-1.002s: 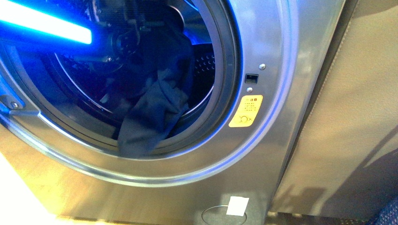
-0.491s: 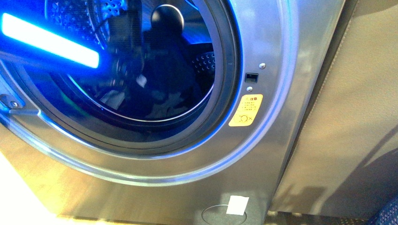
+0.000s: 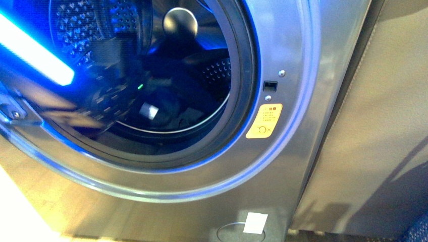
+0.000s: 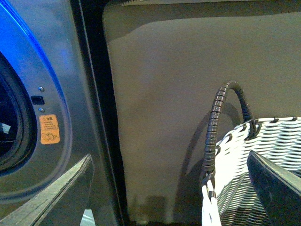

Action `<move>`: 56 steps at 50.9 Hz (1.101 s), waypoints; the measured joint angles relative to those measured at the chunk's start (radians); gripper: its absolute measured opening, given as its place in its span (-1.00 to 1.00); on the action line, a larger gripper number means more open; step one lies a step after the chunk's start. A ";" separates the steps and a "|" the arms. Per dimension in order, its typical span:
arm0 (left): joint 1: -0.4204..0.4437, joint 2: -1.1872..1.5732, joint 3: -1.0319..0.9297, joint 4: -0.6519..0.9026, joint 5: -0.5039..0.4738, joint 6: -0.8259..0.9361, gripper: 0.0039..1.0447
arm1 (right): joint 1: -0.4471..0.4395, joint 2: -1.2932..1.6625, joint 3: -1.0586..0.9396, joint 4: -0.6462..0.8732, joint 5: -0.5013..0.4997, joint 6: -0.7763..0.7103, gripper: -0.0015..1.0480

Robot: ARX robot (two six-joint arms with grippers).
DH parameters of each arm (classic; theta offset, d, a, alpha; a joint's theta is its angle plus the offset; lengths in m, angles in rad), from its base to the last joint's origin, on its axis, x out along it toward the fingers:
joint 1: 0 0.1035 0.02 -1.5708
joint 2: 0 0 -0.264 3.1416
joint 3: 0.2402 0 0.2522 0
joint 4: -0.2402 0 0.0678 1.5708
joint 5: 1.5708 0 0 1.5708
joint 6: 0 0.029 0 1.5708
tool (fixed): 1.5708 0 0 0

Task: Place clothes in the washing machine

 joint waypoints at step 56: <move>-0.144 -0.224 -0.298 0.046 0.005 0.027 -0.85 | 0.000 0.000 0.000 0.000 0.000 0.000 0.85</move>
